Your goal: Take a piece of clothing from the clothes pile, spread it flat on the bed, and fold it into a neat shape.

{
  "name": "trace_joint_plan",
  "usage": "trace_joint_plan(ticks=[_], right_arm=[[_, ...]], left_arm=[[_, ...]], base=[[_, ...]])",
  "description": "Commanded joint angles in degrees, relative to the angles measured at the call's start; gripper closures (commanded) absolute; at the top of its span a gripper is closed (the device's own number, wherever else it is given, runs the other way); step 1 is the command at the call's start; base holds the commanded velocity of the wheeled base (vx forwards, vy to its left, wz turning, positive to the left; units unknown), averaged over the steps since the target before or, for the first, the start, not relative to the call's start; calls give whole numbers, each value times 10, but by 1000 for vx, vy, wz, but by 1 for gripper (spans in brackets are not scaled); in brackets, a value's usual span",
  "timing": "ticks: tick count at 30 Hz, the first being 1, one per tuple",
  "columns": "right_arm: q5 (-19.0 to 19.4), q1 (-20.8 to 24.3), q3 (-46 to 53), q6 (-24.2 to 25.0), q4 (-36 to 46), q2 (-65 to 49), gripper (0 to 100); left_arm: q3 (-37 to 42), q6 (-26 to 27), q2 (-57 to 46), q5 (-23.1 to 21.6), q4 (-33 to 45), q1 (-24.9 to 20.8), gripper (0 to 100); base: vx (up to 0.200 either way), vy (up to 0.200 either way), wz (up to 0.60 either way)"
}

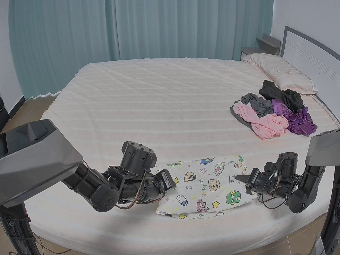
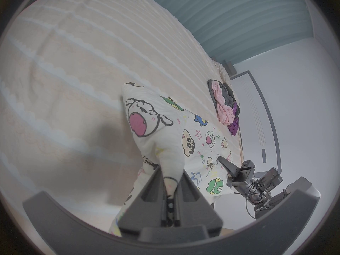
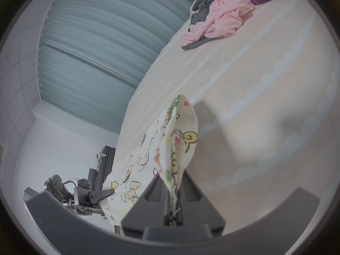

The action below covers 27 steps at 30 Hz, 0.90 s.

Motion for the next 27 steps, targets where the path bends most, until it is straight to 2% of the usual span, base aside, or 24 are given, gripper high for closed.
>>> trace_joint_plan(ticks=[1,27], right_arm=[[0,0,1,0,0,-4,100],[-2,-5,1,-1,0,-10,100]], left_arm=[[1,0,-4,0,0,-1,100],[2,0,-2,0,0,-2,100]], base=[[0,-200,0],[0,-200,0]])
